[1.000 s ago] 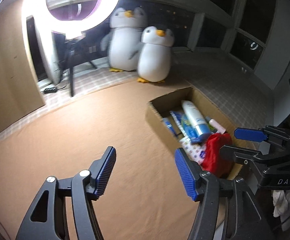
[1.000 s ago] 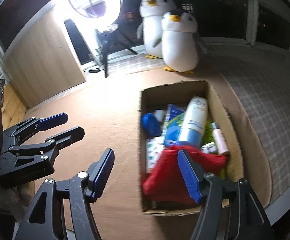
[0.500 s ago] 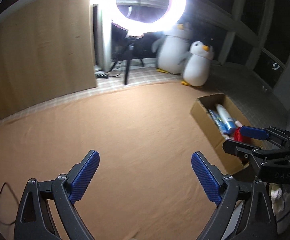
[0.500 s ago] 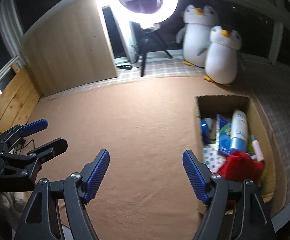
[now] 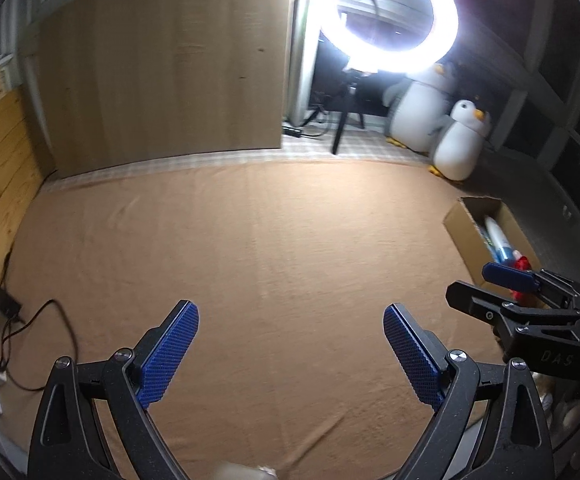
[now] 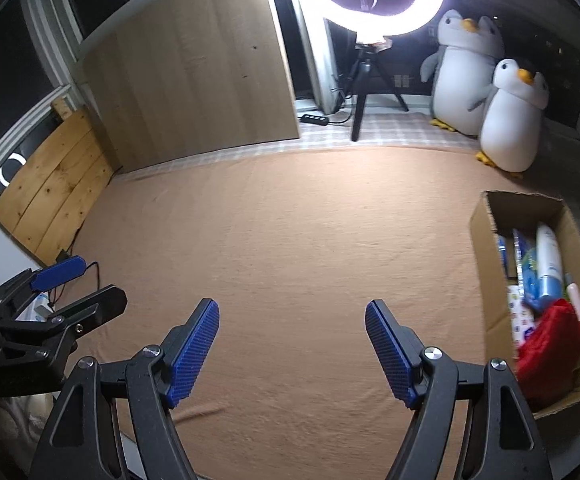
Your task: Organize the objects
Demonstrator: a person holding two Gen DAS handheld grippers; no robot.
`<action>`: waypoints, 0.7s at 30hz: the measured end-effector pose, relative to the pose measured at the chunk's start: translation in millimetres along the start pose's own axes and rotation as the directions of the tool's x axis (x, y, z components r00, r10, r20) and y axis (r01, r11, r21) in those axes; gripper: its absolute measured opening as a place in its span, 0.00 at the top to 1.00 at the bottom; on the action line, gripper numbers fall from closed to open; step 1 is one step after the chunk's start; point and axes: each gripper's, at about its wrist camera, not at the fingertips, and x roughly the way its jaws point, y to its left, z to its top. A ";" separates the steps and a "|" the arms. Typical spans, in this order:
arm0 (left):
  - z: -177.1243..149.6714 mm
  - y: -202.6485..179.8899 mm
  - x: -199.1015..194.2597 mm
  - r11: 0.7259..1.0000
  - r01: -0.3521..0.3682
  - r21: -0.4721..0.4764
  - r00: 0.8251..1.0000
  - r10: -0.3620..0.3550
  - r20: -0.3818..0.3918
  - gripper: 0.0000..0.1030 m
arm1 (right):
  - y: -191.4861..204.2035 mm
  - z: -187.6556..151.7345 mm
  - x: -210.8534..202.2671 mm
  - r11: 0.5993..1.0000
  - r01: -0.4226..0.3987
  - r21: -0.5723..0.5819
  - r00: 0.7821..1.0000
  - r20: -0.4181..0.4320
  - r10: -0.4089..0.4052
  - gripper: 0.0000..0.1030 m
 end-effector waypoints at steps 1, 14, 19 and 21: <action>-1.6 3.5 -1.8 1.000 -0.009 -0.006 1.000 0.009 0.002 0.07 | 3.2 -0.2 2.2 1.000 0.004 -0.010 1.000 -0.006 -0.004 0.30; -21.4 39.3 -9.2 0.994 -0.091 -0.063 0.996 0.090 -0.015 0.06 | 27.2 -6.5 8.9 0.999 0.034 -0.025 0.999 -0.004 -0.034 0.30; -23.8 44.1 -4.5 0.993 -0.095 -0.069 0.995 0.093 -0.027 0.06 | 31.0 -6.4 8.7 0.998 0.061 -0.029 0.998 0.005 -0.060 0.30; -23.3 45.4 -3.9 0.993 -0.094 -0.072 0.995 0.093 -0.025 0.06 | 32.1 -6.7 9.4 0.998 0.063 -0.027 0.998 0.003 -0.063 0.30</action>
